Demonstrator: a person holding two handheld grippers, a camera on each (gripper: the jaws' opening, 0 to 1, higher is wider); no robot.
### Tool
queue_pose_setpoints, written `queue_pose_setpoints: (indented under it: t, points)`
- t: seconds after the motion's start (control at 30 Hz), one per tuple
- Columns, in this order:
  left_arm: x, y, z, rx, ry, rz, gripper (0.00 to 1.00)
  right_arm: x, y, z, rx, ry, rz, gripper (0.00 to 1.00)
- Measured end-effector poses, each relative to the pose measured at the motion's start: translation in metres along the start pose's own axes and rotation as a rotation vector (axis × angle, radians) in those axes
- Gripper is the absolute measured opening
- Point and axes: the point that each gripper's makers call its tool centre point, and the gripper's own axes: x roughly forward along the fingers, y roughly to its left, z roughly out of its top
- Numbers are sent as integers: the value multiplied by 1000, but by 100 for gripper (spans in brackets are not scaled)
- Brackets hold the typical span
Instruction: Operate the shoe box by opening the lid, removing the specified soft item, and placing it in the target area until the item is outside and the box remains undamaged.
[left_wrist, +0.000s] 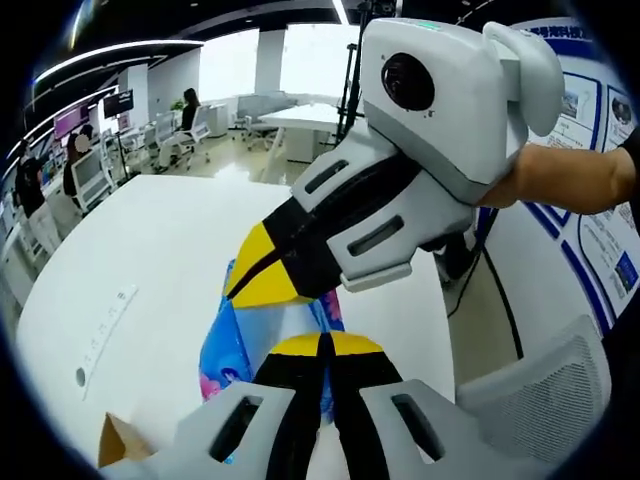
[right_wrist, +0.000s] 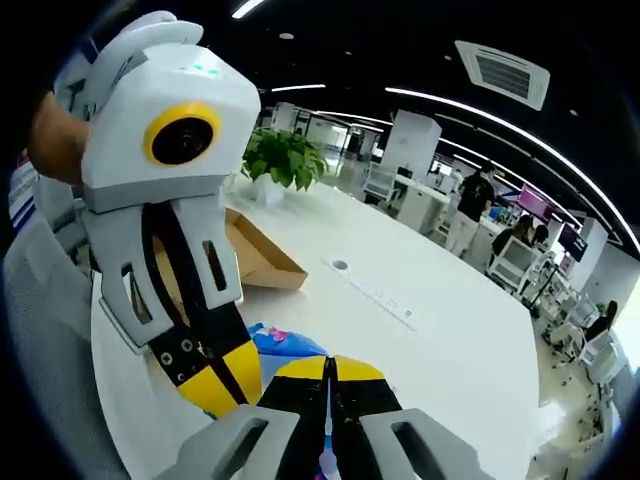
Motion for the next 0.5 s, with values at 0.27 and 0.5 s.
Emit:
queue_pose_setpoints:
  t: [0.27, 0.5]
  points:
    - [19, 12, 5, -11, 3, -17, 0, -1, -17, -12, 16, 16, -21, 0]
    - [30, 17, 6, -31, 6, -26, 0, 0, -29, -22, 45, 27, -33, 0]
